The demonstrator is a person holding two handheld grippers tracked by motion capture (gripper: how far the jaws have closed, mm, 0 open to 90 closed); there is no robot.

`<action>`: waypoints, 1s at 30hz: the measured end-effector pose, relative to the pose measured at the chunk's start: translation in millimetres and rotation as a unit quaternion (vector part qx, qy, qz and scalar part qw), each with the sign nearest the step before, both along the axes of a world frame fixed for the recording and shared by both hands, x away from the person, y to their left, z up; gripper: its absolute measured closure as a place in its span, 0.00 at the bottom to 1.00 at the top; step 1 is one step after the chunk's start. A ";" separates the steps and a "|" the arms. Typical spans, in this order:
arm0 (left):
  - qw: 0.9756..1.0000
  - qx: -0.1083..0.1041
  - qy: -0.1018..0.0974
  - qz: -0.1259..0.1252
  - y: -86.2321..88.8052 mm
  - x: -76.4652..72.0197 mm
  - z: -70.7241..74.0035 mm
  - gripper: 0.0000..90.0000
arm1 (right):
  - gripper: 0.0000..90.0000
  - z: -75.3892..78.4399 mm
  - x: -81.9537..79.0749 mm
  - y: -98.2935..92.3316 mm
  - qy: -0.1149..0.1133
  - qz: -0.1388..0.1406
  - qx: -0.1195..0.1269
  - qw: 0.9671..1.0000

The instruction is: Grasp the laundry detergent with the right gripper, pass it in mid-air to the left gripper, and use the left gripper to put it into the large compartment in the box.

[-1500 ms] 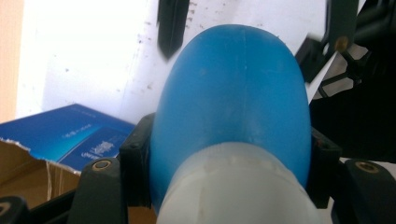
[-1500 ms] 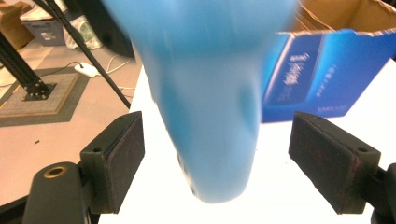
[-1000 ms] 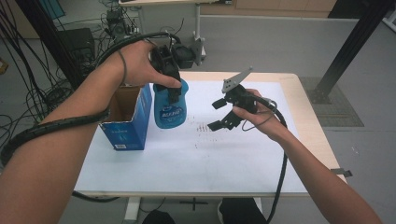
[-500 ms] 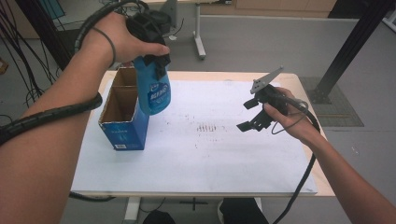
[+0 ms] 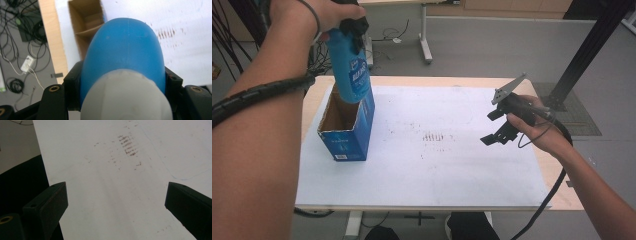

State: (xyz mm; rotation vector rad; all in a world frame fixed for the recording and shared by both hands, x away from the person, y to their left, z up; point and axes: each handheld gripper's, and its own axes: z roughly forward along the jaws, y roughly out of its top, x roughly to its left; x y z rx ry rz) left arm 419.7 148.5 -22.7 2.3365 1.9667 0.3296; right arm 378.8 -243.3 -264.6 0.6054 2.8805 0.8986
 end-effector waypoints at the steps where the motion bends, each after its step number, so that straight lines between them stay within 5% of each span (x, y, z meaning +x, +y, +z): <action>1: 1.000 -0.001 0.001 0.011 3.6 0.9 1.3 0.41 | 0.05 -0.2 0.0 -1.5 0.001 -0.002 -0.002 1.000; 8: 0.998 0.005 -0.001 0.069 19.1 9.1 6.1 0.41 | 0.05 1.8 1.1 -9.9 0.006 -0.008 -0.005 1.000; 16: 0.993 -0.017 -0.013 0.115 37.2 18.6 5.0 0.41 | 0.05 1.8 2.1 -13.4 0.005 -0.007 -0.007 1.000; 30: 0.990 -0.016 -0.009 0.141 54.1 29.9 -16.1 0.41 | 0.05 -2.1 7.3 -16.9 0.010 -0.004 -0.015 1.000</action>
